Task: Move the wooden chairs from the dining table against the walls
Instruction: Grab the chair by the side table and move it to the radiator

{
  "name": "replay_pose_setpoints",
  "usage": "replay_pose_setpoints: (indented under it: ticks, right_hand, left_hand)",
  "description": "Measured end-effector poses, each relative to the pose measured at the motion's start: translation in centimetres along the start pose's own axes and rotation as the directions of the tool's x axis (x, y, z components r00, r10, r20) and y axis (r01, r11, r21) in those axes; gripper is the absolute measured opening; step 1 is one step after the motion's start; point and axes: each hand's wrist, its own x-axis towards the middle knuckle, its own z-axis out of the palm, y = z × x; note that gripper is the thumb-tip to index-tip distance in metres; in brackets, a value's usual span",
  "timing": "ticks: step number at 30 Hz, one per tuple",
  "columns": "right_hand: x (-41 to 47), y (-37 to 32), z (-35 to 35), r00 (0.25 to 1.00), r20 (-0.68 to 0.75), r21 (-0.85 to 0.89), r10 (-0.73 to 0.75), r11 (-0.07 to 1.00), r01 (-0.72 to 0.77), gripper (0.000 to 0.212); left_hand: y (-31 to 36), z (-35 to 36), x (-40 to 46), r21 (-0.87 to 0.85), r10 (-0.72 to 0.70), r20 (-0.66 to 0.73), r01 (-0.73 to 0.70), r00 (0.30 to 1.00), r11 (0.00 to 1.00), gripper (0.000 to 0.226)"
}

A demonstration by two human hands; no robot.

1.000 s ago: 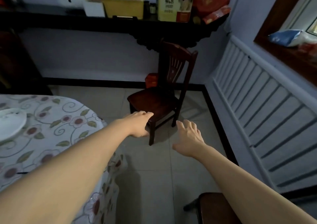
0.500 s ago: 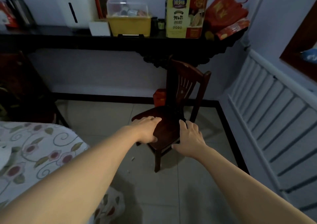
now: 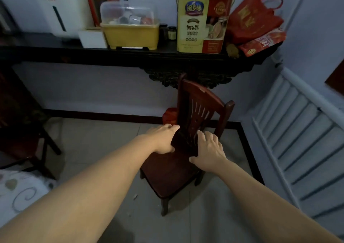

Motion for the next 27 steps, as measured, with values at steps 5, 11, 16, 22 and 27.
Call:
replay_pose_setpoints:
  ticks: [5,11,16,22,27]
  right_hand:
    - [6.1,0.3,-0.9,0.998,-0.016,-0.010,0.061,0.998,-0.061,0.097]
    - [15.7,0.4,-2.4,0.972,-0.038,0.009,0.232,0.973,-0.232,0.096]
    - [22.3,-0.1,-2.9,0.941,-0.028,0.038,0.338,0.941,-0.337,0.097]
    - [29.1,2.5,-3.0,0.900,-0.019,0.055,0.435,0.900,-0.433,0.098]
    - [33.1,5.3,-3.3,0.875,-0.012,0.056,0.484,0.874,-0.483,0.101]
  left_hand:
    - [-1.7,-2.4,7.3,0.052,0.078,0.010,-0.079,0.997,0.996,0.086]
    - [-5.5,-6.1,19.0,0.067,0.227,0.043,-0.229,0.973,0.971,0.086]
    - [-8.6,-7.5,27.7,0.112,0.264,0.070,-0.270,0.962,0.956,0.088]
    - [-7.8,-7.9,36.5,0.159,0.351,0.013,-0.349,0.936,0.924,0.089]
    - [-6.2,-7.6,41.8,0.273,0.407,-0.026,-0.385,0.913,0.882,0.087]
